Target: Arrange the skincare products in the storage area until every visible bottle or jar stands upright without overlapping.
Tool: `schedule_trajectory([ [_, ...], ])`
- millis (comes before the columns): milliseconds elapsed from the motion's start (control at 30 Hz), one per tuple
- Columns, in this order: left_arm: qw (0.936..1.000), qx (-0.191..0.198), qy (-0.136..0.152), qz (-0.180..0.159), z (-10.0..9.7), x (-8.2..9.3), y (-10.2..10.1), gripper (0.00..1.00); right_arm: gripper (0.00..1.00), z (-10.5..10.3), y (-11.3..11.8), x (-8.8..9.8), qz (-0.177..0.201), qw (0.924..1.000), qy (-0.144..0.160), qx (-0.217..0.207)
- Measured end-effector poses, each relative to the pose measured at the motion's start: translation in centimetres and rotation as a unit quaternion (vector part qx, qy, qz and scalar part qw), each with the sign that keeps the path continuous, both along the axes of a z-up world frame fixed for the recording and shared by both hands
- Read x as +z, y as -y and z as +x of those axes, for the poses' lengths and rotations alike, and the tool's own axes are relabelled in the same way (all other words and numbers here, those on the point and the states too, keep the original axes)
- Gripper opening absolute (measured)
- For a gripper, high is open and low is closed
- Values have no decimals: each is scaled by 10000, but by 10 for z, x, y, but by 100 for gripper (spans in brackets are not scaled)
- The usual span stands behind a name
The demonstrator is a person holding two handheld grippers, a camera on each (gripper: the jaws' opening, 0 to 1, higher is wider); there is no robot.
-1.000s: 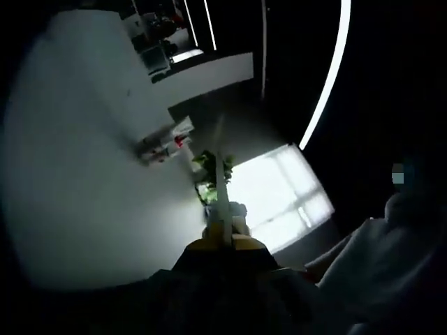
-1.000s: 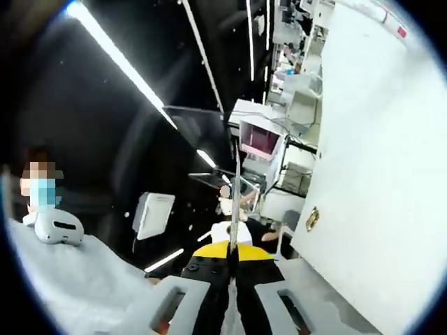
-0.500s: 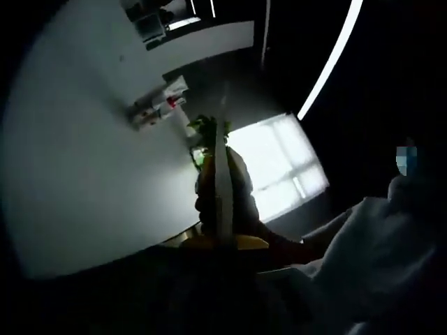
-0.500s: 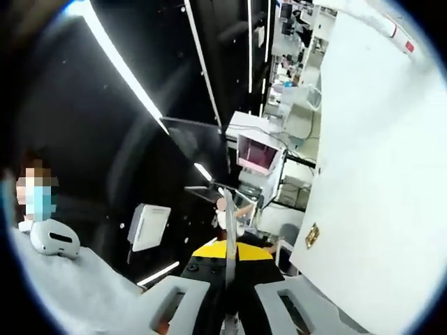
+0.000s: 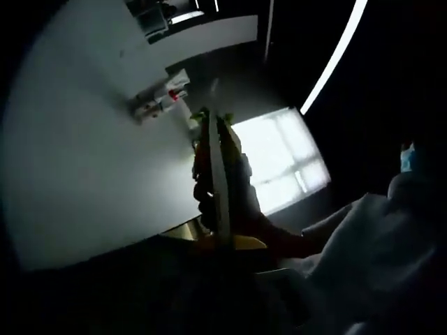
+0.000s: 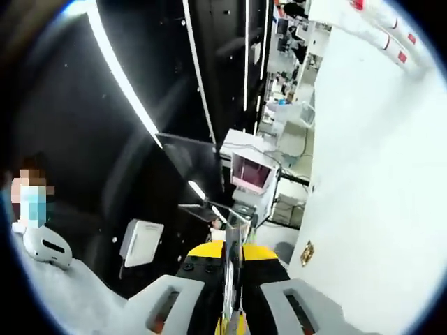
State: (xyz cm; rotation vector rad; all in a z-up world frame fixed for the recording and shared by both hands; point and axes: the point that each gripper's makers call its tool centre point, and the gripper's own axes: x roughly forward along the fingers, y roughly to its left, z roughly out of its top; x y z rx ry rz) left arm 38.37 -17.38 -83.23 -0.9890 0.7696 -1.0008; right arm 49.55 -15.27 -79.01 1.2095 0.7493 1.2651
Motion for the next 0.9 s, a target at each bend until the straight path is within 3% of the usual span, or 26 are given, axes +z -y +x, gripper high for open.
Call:
schedule_trajectory([
  [33, 9998, 37, 62, -165, 1, 6, 1, 0, 0, -12, 0, 7, 158, 9991, 79, 378],
  [67, 9995, 62, 70, -307, 2, 10, 2, 0, 0, -3, -1, 0, -191, 9993, 297, 89],
  [100, 9993, 99, 114, -347, 4, 12, 3, 0, 0, -1, 0, 0, -271, 9992, 302, -7],
  [167, 9991, 105, 286, -278, 5, 13, 8, 3, 0, 3, 1, 7, 18, 9997, -204, -104],
  [200, 9990, 121, 301, -300, 7, 14, 9, 10, 0, 8, 3, 7, 139, 9985, -451, -288],
  [267, 9991, 170, 236, -314, 10, 13, 12, 24, 0, 10, 5, 4, 128, 9978, -495, -413],
  [300, 9992, 152, 213, -303, 11, 12, 13, 26, 0, 12, 6, 6, 207, 9970, -568, -484],
  [400, 9992, 24, 216, -341, 8, 12, 16, 14, 0, 16, 7, 11, 558, 9912, -1037, -596],
  [467, 9991, 67, 194, -363, 8, 12, 17, 16, 0, 16, 6, 11, 679, 9878, -1286, -564],
  [533, 9987, 100, 144, -484, 8, 14, 16, 11, 0, 10, 0, 6, 455, 9922, -1104, -361],
  [567, 9981, 101, 127, -599, 8, 17, 15, 1, 0, 4, -4, 4, 254, 9953, -902, -235],
  [667, 9985, 27, 36, -538, 3, 13, 15, 0, 0, -1, -10, 8, 278, 9964, -800, -58],
  [733, 9992, -15, 53, -397, 0, 10, 14, 0, 0, -4, -12, 3, -16, 9992, -405, -33],
  [833, 9991, 71, -56, -424, 1, 7, 7, 0, 0, -7, -11, 0, -246, 9995, -152, 105],
  [900, 9988, 264, 12, -418, 8, 10, 2, 0, 15, -7, -10, -3, -510, 9986, 159, 58],
])
